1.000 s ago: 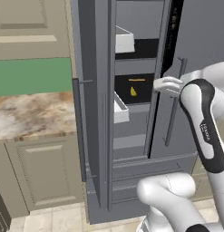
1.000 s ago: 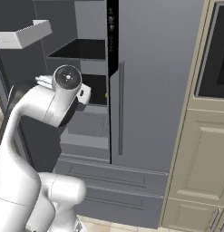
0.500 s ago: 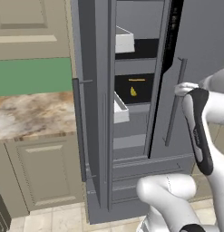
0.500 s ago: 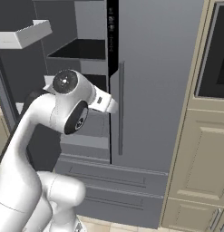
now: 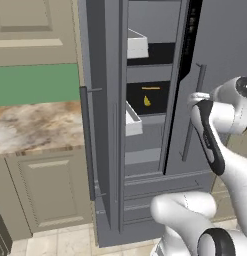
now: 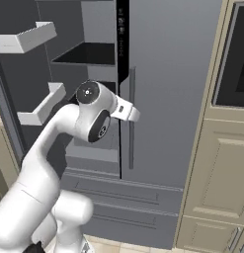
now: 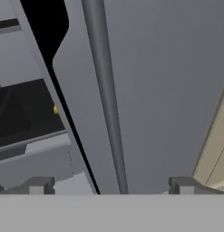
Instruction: Take the lemon wedge from the fridge and place it on the plate with fish on the dining counter.
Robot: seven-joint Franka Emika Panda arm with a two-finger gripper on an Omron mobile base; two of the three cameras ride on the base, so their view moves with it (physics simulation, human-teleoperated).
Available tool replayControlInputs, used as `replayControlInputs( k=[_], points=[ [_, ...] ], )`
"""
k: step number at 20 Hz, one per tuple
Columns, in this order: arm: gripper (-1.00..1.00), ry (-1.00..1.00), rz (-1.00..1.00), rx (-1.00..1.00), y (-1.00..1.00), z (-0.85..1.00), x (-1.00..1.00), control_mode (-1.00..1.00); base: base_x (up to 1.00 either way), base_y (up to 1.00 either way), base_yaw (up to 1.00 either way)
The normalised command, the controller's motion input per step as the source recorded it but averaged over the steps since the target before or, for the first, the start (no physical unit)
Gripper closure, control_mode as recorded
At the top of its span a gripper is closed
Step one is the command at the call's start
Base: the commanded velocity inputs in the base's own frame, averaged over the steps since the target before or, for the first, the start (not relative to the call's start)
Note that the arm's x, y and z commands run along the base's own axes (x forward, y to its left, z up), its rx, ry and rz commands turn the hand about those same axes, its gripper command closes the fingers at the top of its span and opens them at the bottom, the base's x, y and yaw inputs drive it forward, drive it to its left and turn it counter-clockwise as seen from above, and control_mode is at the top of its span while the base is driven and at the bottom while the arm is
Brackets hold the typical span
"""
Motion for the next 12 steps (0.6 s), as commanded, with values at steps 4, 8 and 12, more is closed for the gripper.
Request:
replayControlInputs(
  k=[4, 8, 12],
  points=[
    [-1.00, 0.01, 0.09, 0.00, -0.37, -0.20, 0.63, -1.00, 0.00, 0.00, 0.00],
    [-1.00, 0.00, 0.14, 0.00, -0.26, -0.29, 0.59, -1.00, 0.00, 0.00, 0.00],
    [-1.00, 0.00, 0.10, 0.00, -0.02, -0.27, 0.70, -1.00, 0.00, 0.00, 0.00]
  ],
)
